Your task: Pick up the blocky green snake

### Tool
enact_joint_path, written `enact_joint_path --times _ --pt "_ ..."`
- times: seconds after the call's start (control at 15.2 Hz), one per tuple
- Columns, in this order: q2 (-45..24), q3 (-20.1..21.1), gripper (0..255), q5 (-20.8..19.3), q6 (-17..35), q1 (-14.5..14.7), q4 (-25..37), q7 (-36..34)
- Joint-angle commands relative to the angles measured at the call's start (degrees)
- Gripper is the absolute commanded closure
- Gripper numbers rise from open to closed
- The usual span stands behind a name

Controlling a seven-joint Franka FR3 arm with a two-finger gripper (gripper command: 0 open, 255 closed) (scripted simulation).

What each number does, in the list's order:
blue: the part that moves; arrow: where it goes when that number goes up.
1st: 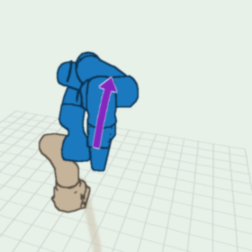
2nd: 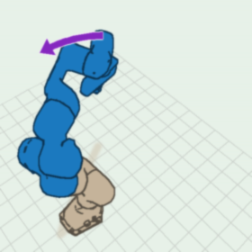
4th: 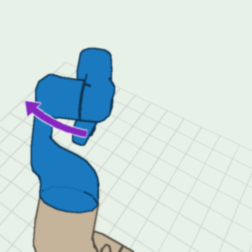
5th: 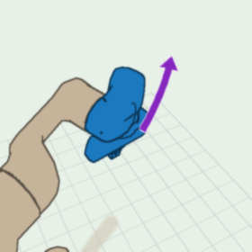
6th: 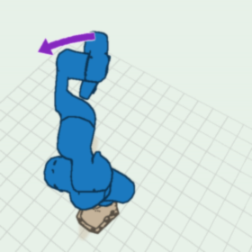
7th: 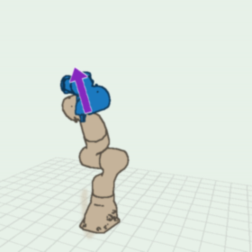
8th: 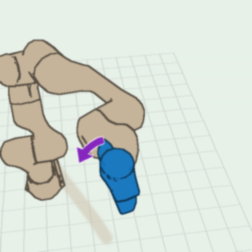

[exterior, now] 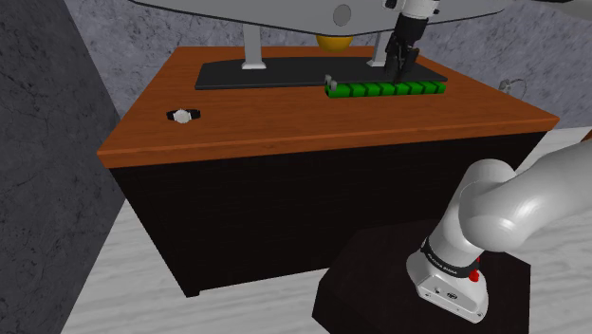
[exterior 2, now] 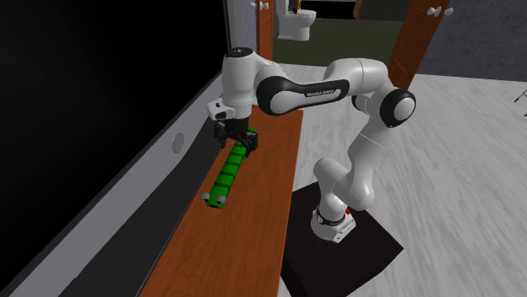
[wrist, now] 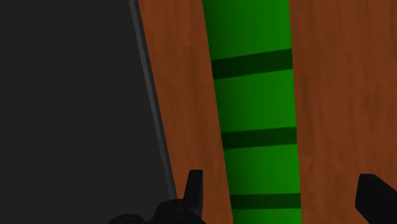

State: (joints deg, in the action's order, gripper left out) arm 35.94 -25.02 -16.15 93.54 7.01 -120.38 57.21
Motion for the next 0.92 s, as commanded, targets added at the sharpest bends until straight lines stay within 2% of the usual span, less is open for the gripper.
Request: enact_joint_path --times 0.0,0.53,0.59,0.86 --pt "-0.7 -1.2 0 -0.7 1.1 0.7 0.1 3.0" --pt "0.5 -1.9 0 -1.7 5.8 0.1 -5.8 2.4" --pt "0.4 -2.0 255 -1.7 5.9 0.1 -5.8 2.4" --pt "0.4 -1.9 255 -1.6 5.8 0.2 -5.7 2.4"
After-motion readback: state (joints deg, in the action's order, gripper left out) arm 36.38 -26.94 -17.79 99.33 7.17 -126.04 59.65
